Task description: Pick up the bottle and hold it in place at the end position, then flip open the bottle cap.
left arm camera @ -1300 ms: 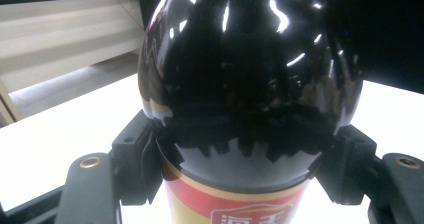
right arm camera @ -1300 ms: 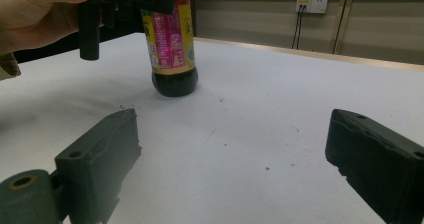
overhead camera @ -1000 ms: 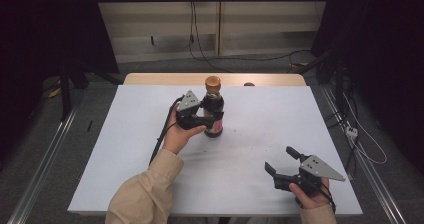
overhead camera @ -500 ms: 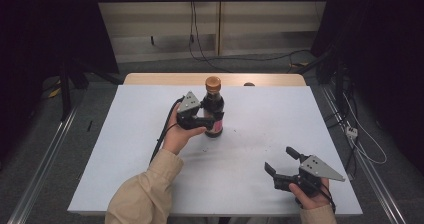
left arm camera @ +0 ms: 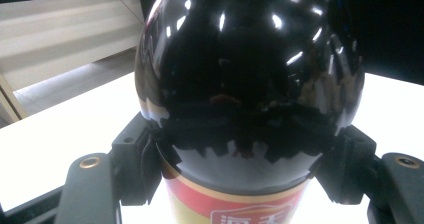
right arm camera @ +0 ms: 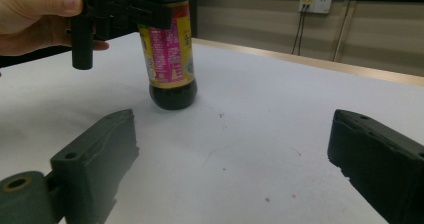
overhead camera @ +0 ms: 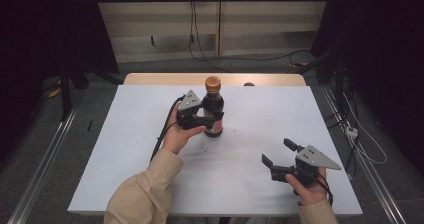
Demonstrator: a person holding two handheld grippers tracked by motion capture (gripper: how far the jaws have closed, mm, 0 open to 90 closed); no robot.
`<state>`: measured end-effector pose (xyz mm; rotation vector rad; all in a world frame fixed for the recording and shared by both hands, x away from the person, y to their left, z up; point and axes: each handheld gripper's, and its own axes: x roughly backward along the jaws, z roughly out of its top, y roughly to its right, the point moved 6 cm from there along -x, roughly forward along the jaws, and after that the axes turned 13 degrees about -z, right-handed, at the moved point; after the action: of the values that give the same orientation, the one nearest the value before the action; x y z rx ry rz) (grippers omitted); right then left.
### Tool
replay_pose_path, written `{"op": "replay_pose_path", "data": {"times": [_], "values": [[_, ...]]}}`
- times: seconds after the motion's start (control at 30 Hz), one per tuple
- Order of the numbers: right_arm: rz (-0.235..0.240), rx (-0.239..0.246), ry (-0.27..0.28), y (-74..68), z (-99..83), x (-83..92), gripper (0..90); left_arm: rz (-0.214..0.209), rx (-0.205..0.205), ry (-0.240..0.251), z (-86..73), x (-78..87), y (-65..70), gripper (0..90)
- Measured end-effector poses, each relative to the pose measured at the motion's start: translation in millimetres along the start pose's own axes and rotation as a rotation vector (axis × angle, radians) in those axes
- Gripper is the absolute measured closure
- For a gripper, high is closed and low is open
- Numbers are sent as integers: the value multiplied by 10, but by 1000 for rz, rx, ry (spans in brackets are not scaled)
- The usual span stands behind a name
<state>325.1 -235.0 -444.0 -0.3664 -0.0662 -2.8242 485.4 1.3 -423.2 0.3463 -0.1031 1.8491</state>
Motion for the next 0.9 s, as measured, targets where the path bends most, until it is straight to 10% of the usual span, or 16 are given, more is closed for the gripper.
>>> {"op": "replay_pose_path", "data": {"times": [0.9], "values": [[87,0,-73,-181,454,-598,73,24,22,-15,8,-4,17,299]]}}
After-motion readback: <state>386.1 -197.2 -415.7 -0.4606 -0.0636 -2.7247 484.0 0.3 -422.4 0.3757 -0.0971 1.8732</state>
